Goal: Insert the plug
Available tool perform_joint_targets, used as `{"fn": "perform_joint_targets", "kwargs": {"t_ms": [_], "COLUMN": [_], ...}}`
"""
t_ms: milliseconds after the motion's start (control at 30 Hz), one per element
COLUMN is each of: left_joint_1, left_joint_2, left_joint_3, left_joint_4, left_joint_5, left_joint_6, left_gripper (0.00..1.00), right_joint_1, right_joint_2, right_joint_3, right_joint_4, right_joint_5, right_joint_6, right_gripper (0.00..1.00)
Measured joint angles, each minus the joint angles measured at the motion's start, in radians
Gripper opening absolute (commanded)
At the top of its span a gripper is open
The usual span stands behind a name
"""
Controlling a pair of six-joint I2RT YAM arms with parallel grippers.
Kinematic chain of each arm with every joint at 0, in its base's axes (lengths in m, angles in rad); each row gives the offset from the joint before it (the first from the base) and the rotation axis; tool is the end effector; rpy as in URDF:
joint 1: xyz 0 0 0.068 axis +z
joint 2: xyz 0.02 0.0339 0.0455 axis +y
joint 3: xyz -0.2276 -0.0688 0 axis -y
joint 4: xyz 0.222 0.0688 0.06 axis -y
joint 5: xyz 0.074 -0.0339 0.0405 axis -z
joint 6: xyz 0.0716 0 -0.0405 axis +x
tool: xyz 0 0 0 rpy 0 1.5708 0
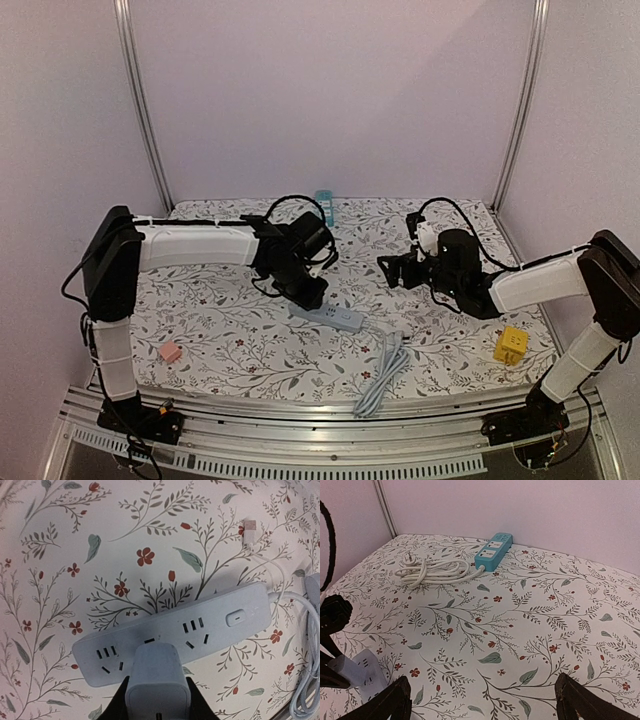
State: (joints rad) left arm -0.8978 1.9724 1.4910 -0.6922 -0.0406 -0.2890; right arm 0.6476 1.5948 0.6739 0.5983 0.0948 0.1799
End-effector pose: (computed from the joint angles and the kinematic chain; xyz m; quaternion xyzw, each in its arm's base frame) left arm 0.2453 -0.3030 0.1392 0.2899 0.9363 -0.0938 0.1747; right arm 0.2795 0.2029 0.1545 -0.1609 0.7949 0.1995 0.5499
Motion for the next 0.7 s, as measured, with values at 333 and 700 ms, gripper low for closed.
{"fn": "perform_joint_targets", "kwargs": {"t_ms": [333,700], "left_joint_1": [0.000,-0.001], "left_joint_2": [0.025,0.029], "left_joint_3": [0.016,0.020], "left_joint_4": [0.000,-0.001], "left_joint_5": [-0.021,-0.024], "left_joint_6": [0.000,0.000], "left_gripper": [0.00,0.00], "right_joint_1": [0.000,0.000], "right_joint_2": [0.000,0.000], "right_joint_3": [0.000,0.000], "right_joint_4": [0.000,0.000], "right_joint_5": [-0.005,-0.024], "right_joint_6": [0.002,0.004], "right_gripper": [0.99,0.99]}}
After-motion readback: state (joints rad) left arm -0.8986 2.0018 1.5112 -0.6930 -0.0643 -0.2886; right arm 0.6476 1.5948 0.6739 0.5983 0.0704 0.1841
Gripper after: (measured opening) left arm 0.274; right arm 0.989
